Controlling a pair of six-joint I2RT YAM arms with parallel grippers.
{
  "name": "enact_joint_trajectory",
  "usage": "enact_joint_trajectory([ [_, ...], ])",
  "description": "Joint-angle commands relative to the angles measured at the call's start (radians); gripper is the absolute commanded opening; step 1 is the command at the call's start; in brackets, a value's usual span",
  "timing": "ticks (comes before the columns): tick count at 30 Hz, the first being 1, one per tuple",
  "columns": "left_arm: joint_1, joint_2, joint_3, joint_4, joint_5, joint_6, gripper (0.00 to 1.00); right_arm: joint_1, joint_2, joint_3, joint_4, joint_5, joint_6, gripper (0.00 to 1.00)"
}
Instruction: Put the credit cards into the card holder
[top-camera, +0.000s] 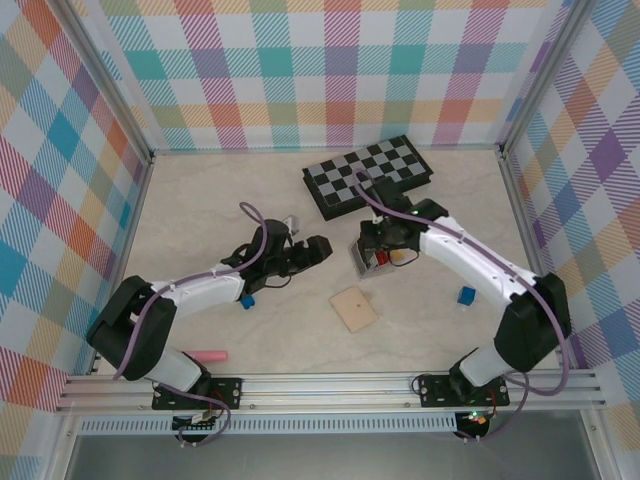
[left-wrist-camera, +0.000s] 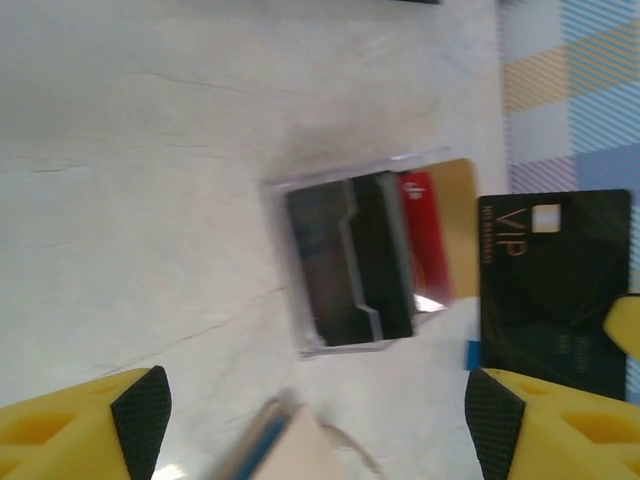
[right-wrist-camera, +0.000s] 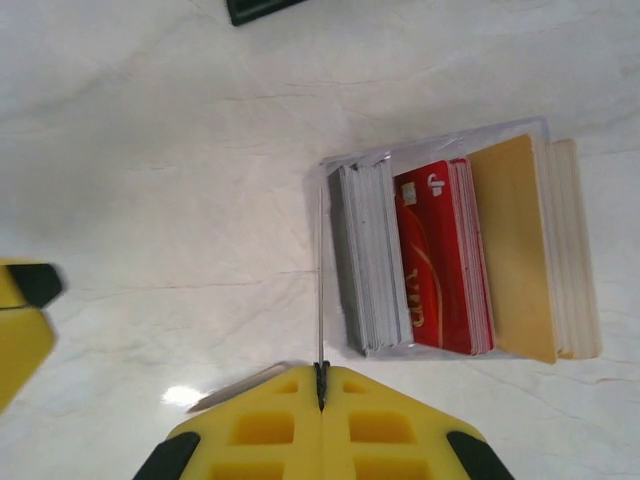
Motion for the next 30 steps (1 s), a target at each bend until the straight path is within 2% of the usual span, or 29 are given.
enact_joint_trajectory([
  [1, 0.016, 0.034, 0.052, 0.154, 0.181, -0.058, 0.82, -0.073, -0.098, -0.081, 0.133, -0.262, 0.087, 0.01],
  [5, 0.021, 0.105, 0.100, 0.287, 0.311, -0.143, 0.83, -0.187, -0.191, -0.185, 0.289, -0.510, 0.186, 0.02],
  [9, 0.021, 0.160, 0.134, 0.402, 0.370, -0.224, 0.81, -0.242, -0.219, -0.228, 0.356, -0.635, 0.235, 0.02],
  [13, 0.021, 0.203, 0.164, 0.484, 0.420, -0.284, 0.74, -0.286, -0.232, -0.277, 0.437, -0.726, 0.284, 0.02],
  [20, 0.020, 0.237, 0.174, 0.584, 0.474, -0.350, 0.46, -0.328, -0.221, -0.312, 0.526, -0.828, 0.331, 0.03],
  [25, 0.020, 0.235, 0.182, 0.612, 0.486, -0.370, 0.27, -0.347, -0.208, -0.327, 0.552, -0.858, 0.348, 0.04],
  [29, 0.020, 0.230, 0.192, 0.615, 0.482, -0.386, 0.02, -0.364, -0.193, -0.336, 0.571, -0.890, 0.366, 0.06],
  [30, 0.020, 0.230, 0.195, 0.615, 0.483, -0.391, 0.00, -0.368, -0.191, -0.336, 0.570, -0.896, 0.366, 0.07],
])
